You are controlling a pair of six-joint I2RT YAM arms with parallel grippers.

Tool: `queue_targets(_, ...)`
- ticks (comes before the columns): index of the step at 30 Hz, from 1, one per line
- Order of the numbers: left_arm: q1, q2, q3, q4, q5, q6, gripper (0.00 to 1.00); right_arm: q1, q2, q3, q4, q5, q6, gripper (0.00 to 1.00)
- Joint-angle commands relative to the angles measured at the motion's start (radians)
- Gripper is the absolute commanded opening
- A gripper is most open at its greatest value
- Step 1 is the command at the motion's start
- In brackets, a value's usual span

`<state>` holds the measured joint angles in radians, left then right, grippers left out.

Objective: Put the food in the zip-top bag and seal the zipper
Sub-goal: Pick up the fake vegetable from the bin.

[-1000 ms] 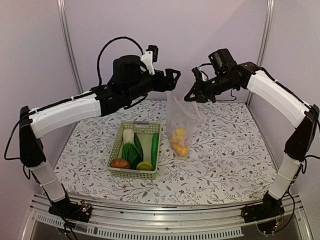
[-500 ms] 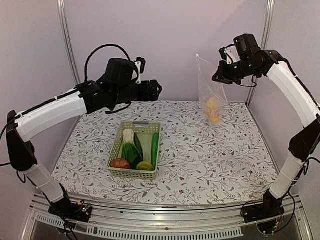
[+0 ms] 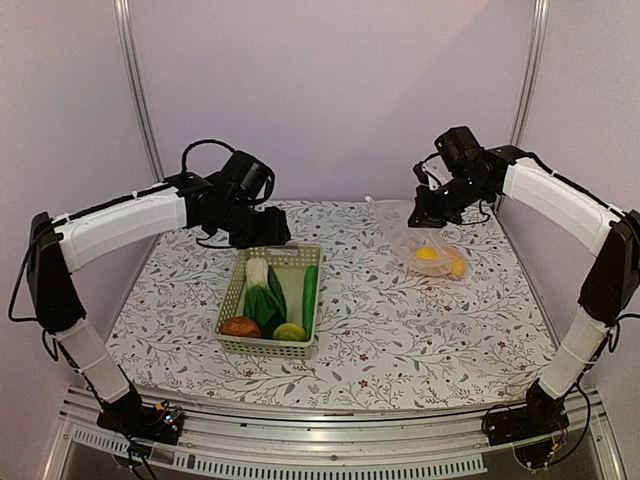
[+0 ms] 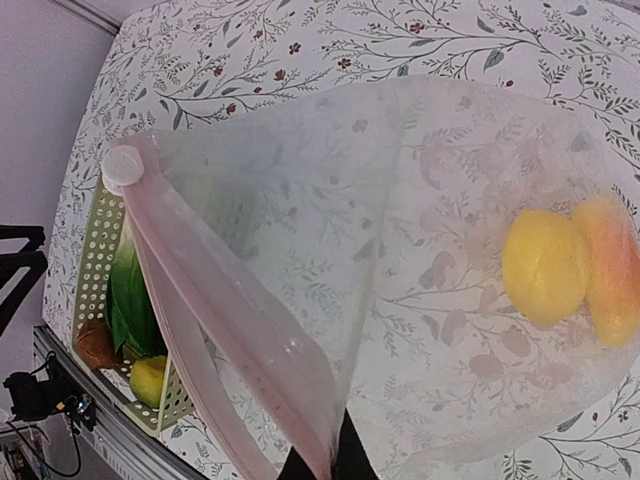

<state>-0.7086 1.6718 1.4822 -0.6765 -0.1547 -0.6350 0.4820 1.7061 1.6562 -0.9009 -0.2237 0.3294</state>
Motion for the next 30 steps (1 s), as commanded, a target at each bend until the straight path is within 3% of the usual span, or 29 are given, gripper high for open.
queue_targets(1, 0.027, 0.064, -0.017, -0.021, 0.110, -0.026, 0.61, 0.013, -0.030, -0.001, 0.038, -0.030, 0.024, 0.00)
queue_targets(7, 0.053, 0.215, 0.074, -0.022, 0.195, -0.030, 0.55, 0.024, -0.038, 0.001, 0.031, -0.030, 0.034, 0.00)
queue_targets(17, 0.057, 0.474, 0.283, -0.070, 0.183, -0.022, 0.54, 0.043, -0.052, -0.009, 0.016, -0.034, 0.033, 0.00)
queue_targets(30, 0.060, 0.648, 0.386, -0.047, 0.231, -0.027, 0.50, 0.044, -0.050, -0.005, 0.001, -0.049, 0.035, 0.00)
